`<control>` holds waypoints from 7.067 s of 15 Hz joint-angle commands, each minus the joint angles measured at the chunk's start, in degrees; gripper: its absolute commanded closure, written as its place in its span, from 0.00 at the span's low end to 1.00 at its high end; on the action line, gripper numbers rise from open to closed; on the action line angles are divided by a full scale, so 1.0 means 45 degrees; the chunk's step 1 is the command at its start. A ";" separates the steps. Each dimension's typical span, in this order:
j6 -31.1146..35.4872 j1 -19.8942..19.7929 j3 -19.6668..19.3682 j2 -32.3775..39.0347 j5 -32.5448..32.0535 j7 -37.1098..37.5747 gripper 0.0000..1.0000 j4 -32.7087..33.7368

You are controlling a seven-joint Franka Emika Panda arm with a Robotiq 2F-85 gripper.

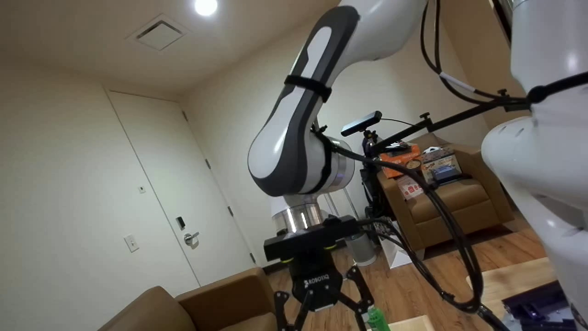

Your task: Move the clothes from the table and put them in the laundry bag

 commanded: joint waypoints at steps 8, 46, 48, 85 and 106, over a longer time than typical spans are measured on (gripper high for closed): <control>0.2395 -0.0230 0.0131 0.4069 0.9217 -0.4028 0.00 0.0380; 0.3245 -0.0178 0.0033 0.9361 1.3201 -1.0778 0.82 0.4242; 0.3208 -0.0199 -0.0023 0.9050 1.3055 -1.0576 0.94 0.4071; 0.6550 -0.0226 0.6179 0.3648 -0.2183 0.0855 0.49 -0.0930; -0.5443 0.1143 0.3085 0.0462 -0.7029 0.1536 0.00 0.3725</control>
